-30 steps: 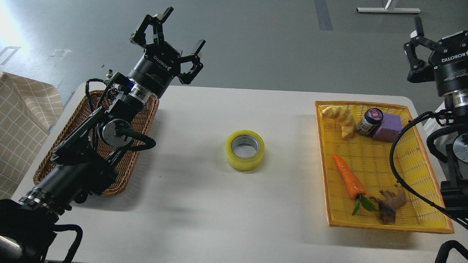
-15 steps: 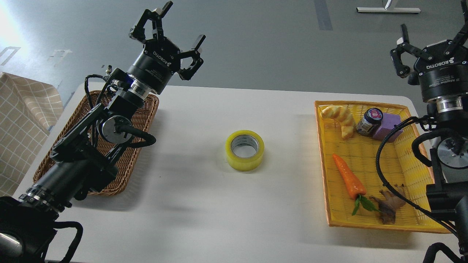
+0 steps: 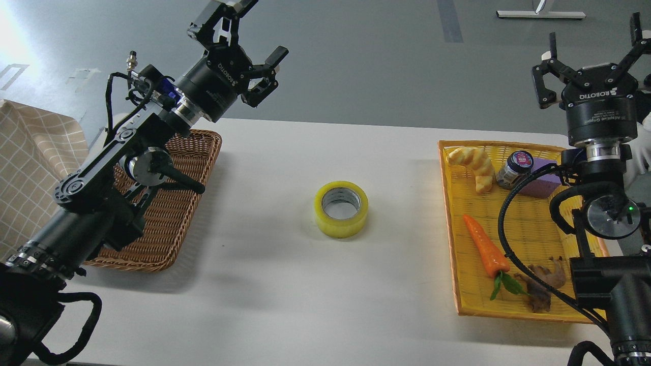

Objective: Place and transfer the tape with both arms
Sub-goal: 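Swing the left gripper from the basket toward the tape roll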

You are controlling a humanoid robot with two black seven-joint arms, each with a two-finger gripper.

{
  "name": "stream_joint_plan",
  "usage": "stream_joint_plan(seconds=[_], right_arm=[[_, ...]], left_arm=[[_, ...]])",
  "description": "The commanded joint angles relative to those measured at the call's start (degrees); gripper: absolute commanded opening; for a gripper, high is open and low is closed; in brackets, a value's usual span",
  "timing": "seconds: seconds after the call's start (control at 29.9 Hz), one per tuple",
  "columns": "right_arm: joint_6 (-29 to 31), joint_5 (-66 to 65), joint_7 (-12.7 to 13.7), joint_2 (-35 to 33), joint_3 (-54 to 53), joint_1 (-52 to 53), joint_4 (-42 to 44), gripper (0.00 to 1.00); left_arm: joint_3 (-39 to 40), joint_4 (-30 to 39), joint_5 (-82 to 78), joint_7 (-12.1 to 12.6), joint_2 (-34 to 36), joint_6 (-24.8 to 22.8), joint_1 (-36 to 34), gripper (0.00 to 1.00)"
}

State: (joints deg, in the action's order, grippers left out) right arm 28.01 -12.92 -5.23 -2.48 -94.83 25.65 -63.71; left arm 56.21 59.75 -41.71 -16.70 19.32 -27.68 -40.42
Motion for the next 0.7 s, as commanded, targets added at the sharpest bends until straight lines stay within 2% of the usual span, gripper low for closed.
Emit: stream_joint_plan(seconds=[0.0, 0.23, 0.37, 0.5, 0.53, 0.6, 0.67], right_arm=[[-0.01, 0.00, 0.04, 0.20, 0.00, -0.42, 0.17, 1.00], [-0.01, 0.00, 0.22, -0.15, 0.00, -3.23, 0.35, 1.00], [-0.01, 0.00, 0.22, -0.24, 0.00, -5.26, 0.43, 1.00], [-0.01, 0.09, 0.13, -0.24, -0.44, -6.93, 1.22, 1.00], [-0.01, 0.09, 0.13, -0.24, -0.44, -6.93, 1.22, 1.00], [-0.01, 0.09, 0.13, -0.24, -0.97, -7.45, 1.92, 1.00], [-0.01, 0.09, 0.04, -0.42, -1.23, -7.54, 2.19, 1.00]], left_arm=[[-0.04, 0.37, -9.94, 0.09, 0.36, 0.44, -0.62, 0.98], [-0.04, 0.46, -25.69, -0.09, 0.45, 0.52, -1.76, 0.98], [-2.06, 0.90, -28.34, 0.00, 2.38, 0.52, -2.55, 0.98], [-12.93, 1.86, -34.56, 0.00, 6.33, 2.27, -6.41, 0.98], [-12.96, 1.86, -34.58, 0.00, 6.34, 2.28, -6.42, 0.98], [-16.73, 2.83, -40.44, -0.17, 7.74, 6.22, -7.65, 0.98], [-18.32, 3.53, -43.62, -0.26, 8.27, 6.94, -8.26, 0.98]])
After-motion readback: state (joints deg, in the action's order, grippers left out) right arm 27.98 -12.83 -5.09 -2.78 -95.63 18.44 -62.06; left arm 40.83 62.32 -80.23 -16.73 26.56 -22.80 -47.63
